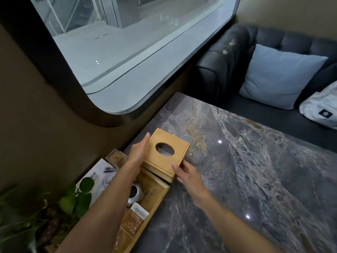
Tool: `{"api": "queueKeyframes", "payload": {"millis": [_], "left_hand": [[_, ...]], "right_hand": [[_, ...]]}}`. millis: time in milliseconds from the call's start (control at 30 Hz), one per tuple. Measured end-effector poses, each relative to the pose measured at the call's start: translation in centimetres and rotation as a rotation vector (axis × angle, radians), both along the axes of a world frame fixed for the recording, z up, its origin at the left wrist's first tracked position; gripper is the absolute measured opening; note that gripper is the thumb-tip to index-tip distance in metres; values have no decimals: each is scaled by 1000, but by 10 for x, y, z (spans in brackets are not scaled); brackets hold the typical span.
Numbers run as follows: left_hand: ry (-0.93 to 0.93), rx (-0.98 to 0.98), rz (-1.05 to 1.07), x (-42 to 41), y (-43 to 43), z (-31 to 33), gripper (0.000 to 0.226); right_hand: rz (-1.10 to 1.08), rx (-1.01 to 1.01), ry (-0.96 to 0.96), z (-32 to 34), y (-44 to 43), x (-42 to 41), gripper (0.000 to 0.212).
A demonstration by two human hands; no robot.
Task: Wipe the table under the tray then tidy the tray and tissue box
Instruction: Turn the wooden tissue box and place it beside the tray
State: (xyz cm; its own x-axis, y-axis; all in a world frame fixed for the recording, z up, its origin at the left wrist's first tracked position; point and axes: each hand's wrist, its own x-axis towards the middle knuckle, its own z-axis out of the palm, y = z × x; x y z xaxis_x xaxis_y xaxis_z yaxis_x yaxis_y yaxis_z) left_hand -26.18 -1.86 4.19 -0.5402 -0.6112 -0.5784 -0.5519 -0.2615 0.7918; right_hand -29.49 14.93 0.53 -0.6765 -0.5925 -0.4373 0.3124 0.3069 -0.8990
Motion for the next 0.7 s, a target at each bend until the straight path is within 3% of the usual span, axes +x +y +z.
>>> {"api": "queueKeyframes", "payload": {"millis": [67,167,267,333,467,567,700], "left_hand": [[-18,-96,-75,2,0,0,54],[-89,-452,-195,6,5,-2,42],[-135,-798,-196,11,32,-1,62],[-150,-942,-310,15,57,-5,81],[-240,-1093,-441,27,85,-34,102],[-297,-1168,-429,27,85,-40,87],[-312,-1177,-507,30,70,-38,74]], "right_hand": [[-15,15,6,1,1,-3,31],[-87,98,65,3,1,-15,29],[-204,159,170,7,2,-29,43],[-206,168,170,9,1,-37,51],[-108,143,6,14,-6,-41,56],[-87,104,-104,10,-13,-37,55],[-108,66,-106,8,-27,-38,52]]}}
